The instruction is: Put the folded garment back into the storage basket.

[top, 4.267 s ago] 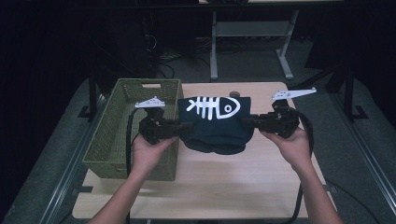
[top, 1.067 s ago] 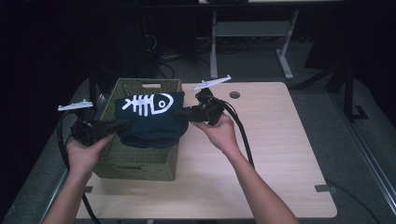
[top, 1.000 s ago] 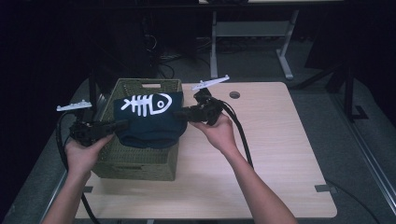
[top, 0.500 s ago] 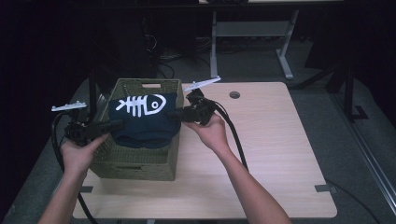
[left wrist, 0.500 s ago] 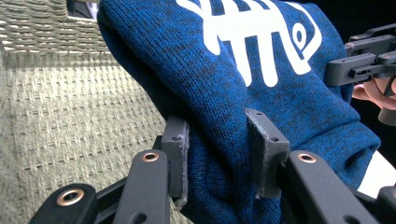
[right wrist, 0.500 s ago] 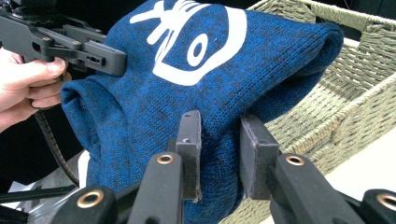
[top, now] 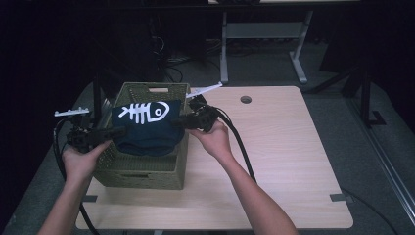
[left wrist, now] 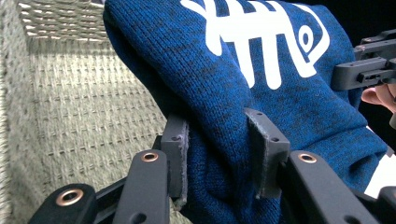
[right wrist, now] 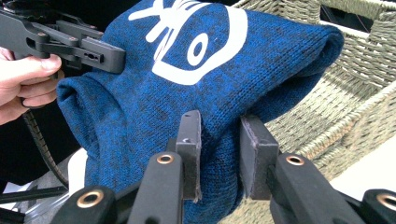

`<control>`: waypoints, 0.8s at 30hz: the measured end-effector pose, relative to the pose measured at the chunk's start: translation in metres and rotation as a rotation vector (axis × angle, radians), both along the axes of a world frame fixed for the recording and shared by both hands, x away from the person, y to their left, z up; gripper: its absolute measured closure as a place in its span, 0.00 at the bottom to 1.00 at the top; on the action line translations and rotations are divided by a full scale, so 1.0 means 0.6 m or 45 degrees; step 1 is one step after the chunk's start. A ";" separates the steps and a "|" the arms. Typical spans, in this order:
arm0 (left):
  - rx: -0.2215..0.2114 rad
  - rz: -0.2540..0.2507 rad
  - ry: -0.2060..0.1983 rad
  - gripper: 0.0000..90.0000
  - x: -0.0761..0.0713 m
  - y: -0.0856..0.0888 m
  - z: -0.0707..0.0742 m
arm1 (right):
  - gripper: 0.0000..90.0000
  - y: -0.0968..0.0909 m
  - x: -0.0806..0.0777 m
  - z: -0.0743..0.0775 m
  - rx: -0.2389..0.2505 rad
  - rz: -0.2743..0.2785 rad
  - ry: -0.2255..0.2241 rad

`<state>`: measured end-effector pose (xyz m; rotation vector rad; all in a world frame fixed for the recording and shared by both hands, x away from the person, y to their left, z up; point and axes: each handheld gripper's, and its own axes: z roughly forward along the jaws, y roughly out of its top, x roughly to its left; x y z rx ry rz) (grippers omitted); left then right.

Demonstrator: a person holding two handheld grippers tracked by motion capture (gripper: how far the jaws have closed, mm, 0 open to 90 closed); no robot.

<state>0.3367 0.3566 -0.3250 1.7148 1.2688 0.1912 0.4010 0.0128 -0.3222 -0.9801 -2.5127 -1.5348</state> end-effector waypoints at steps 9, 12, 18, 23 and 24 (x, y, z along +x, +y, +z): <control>0.049 0.043 0.035 0.70 0.011 0.008 -0.017 | 0.80 0.022 0.012 -0.021 -0.013 -0.005 0.039; 0.072 0.049 0.046 0.70 0.015 0.009 -0.019 | 0.80 0.029 0.015 -0.028 -0.029 -0.005 0.040; 0.096 0.063 0.059 0.70 0.020 0.011 -0.023 | 0.79 0.040 0.017 -0.034 -0.064 -0.009 0.027; 0.133 0.068 0.086 0.70 0.026 0.013 -0.029 | 0.79 0.049 0.017 -0.041 -0.086 -0.015 0.023; 0.144 0.066 0.088 0.70 0.027 0.014 -0.029 | 0.79 0.050 0.017 -0.042 -0.088 -0.016 0.023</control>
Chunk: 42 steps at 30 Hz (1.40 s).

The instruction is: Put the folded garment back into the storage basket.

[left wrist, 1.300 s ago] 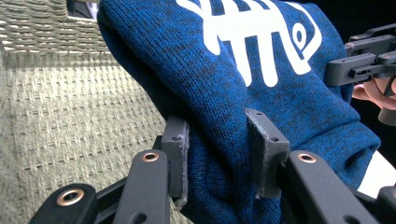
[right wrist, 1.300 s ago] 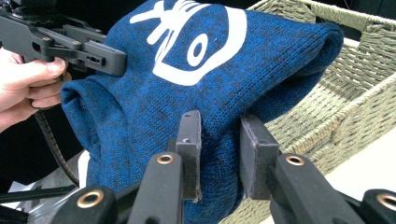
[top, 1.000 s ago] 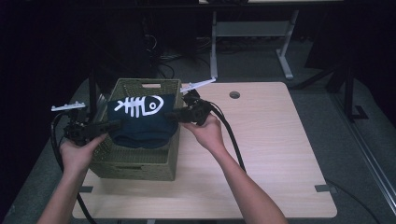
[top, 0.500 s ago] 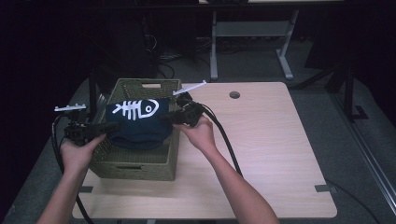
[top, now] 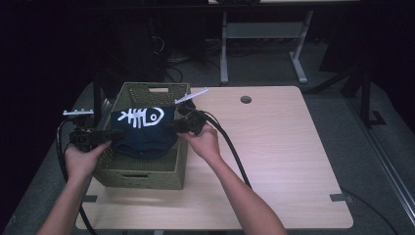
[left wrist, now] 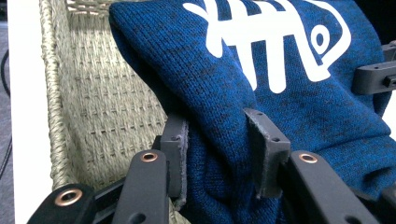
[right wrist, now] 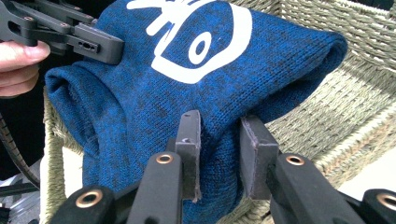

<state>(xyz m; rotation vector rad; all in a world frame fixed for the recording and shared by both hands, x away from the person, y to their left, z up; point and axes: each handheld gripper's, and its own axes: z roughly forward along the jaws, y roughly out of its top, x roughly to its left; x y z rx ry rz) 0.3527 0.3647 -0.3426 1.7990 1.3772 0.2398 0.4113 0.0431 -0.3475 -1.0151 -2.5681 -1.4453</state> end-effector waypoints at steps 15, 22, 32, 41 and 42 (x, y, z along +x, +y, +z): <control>0.043 -0.025 0.043 0.69 0.008 0.007 -0.013 | 0.78 0.015 -0.005 -0.015 -0.063 0.009 -0.014; 0.093 0.049 0.031 0.58 0.015 0.014 -0.019 | 0.56 0.016 -0.007 -0.004 -0.114 -0.062 -0.100; 0.029 -0.001 -0.031 0.58 0.009 0.001 -0.002 | 0.53 -0.031 0.004 0.016 0.078 -0.047 -0.005; 0.007 -0.074 -0.087 0.55 0.003 -0.033 0.010 | 0.49 -0.072 0.002 0.024 0.102 -0.052 0.004; -0.007 -0.082 -0.086 0.55 0.003 -0.037 0.011 | 0.49 -0.076 0.002 0.024 0.104 -0.050 0.000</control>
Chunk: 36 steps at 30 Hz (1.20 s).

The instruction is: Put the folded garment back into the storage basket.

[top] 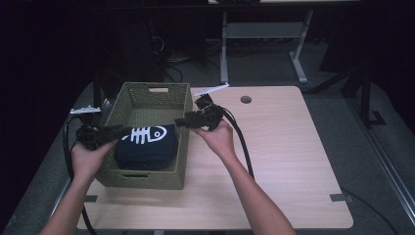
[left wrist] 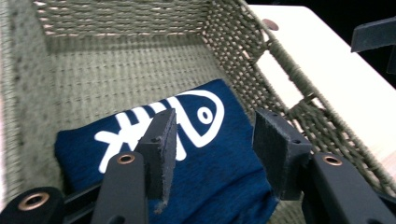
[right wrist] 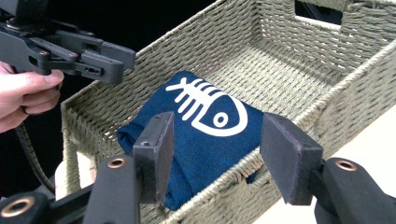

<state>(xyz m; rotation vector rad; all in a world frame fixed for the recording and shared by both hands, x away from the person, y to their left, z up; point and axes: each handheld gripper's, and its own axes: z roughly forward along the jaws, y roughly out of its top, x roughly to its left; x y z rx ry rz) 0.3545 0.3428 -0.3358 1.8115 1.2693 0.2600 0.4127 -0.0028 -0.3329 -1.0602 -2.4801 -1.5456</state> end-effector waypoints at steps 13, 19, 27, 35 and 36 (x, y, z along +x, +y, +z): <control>0.000 -0.059 -0.018 0.51 0.004 -0.048 0.005 | 0.44 -0.055 -0.008 0.006 0.022 -0.026 -0.014; -0.002 -0.087 -0.027 0.49 0.006 -0.067 0.006 | 0.43 -0.081 -0.013 0.010 0.018 -0.048 -0.016; 0.003 -0.118 -0.055 0.44 0.003 -0.095 0.015 | 0.40 -0.113 -0.017 0.016 0.002 -0.071 -0.038; 0.011 -0.146 -0.067 0.39 0.002 -0.121 0.019 | 0.35 -0.150 -0.024 0.007 0.009 -0.105 -0.037; 0.008 -0.149 -0.070 0.38 0.002 -0.123 0.019 | 0.35 -0.154 -0.024 0.006 0.005 -0.112 -0.042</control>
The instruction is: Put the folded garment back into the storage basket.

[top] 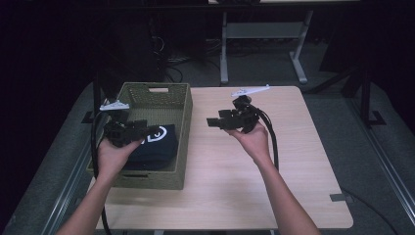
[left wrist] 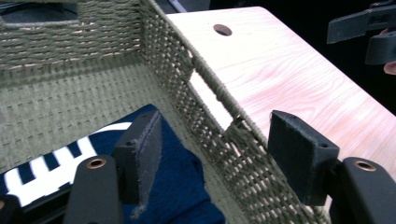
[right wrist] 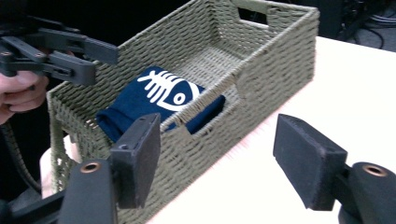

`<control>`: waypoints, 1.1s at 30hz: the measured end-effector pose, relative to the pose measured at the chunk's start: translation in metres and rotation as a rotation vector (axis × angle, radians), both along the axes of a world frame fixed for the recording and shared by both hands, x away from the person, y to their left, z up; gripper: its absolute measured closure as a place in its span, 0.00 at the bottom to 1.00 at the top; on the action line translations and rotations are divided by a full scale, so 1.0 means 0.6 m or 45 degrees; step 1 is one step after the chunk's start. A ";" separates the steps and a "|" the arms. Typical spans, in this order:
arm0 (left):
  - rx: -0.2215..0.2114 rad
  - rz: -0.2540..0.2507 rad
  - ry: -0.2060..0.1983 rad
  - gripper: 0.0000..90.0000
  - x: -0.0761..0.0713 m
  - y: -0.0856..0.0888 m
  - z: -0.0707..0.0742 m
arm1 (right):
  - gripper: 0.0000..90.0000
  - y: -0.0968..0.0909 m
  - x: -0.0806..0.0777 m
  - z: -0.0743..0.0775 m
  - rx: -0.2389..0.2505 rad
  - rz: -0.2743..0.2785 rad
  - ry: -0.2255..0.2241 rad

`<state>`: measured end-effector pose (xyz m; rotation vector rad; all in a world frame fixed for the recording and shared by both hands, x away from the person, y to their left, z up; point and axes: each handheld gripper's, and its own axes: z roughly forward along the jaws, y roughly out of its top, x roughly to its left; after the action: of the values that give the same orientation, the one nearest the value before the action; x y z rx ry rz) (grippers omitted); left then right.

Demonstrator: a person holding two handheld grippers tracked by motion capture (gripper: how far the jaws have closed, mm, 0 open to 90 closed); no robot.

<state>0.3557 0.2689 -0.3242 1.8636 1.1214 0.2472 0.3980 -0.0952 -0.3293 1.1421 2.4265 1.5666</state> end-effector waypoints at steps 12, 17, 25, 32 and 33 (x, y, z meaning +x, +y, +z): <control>-0.003 -0.030 -0.006 0.30 -0.003 -0.049 0.001 | 0.30 -0.054 -0.010 -0.007 0.020 -0.043 0.003; 0.002 -0.045 -0.019 0.27 -0.005 -0.071 0.005 | 0.29 -0.082 -0.016 -0.007 0.024 -0.068 -0.002; 0.000 -0.086 -0.025 0.23 -0.006 -0.110 0.006 | 0.27 -0.123 -0.027 -0.009 0.015 -0.104 0.005; 0.025 -0.134 -0.042 0.21 -0.008 -0.150 0.011 | 0.23 -0.150 -0.036 -0.008 0.000 -0.140 0.003; 0.025 -0.142 -0.047 0.20 -0.009 -0.155 0.013 | 0.23 -0.154 -0.038 -0.007 0.001 -0.147 0.005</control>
<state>0.3505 0.1761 -0.3164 1.9241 0.9894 0.2287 0.3753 -0.1877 -0.3333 1.2617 2.3163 1.5334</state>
